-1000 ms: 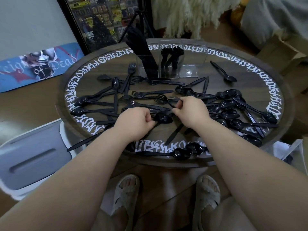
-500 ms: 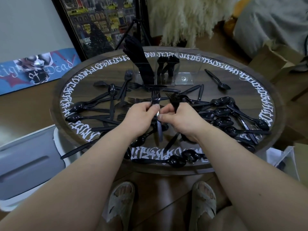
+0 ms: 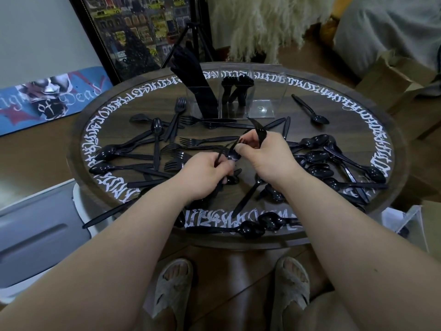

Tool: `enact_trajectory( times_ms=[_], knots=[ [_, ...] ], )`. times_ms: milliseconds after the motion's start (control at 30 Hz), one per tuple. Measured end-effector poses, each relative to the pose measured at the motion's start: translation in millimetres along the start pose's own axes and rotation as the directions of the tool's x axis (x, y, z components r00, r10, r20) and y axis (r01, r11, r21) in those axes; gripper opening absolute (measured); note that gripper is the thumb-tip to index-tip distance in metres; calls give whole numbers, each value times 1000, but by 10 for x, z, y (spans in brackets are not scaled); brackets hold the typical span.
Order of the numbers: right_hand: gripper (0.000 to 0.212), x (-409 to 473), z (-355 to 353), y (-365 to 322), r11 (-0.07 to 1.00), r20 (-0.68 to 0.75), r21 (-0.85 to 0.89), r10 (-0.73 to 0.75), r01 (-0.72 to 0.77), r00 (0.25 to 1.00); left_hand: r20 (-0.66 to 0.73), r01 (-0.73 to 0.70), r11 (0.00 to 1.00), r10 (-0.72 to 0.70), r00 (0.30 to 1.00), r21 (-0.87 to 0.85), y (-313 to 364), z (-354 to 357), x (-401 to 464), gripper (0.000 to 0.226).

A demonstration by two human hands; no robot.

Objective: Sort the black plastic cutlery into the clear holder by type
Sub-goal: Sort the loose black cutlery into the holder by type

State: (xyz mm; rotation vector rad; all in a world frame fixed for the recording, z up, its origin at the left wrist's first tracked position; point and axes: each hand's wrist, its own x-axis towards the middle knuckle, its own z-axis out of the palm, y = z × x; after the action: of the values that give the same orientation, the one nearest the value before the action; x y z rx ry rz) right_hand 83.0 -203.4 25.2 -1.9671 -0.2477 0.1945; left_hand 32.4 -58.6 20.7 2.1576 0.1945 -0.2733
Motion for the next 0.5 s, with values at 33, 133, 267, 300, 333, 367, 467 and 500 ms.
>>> enact_trajectory(
  times_ms=[33,133,267,300,333,367,467,500],
  knots=[
    [12,-6,-13,1,1000,9,0,-8,8,1000,-62,15,1000,-15,998,-8,-10,-3,13,29],
    [19,-32,-48,-7,996,33,63,-72,70,997,-168,84,995,-93,981,-58,-23,-53,32,38],
    [19,-20,-13,-8,990,18,57,-130,129,991,-49,80,985,-73,996,154,-17,-54,16,32],
    [21,-10,-5,3,990,5,48,-132,131,991,-23,59,978,-55,998,202,-11,-45,15,30],
    [23,-4,1,12,990,-2,36,-136,136,991,-3,42,973,-42,999,229,-7,-40,16,28],
    [25,-3,7,16,989,0,14,-145,145,989,9,32,970,-35,999,242,-5,-43,13,28],
    [13,-9,10,32,983,20,-56,-174,175,984,31,22,968,-31,999,250,6,-73,-2,30],
    [9,-9,10,38,981,18,-68,-179,180,984,35,14,968,-23,999,250,5,-83,-5,31]
  ],
)
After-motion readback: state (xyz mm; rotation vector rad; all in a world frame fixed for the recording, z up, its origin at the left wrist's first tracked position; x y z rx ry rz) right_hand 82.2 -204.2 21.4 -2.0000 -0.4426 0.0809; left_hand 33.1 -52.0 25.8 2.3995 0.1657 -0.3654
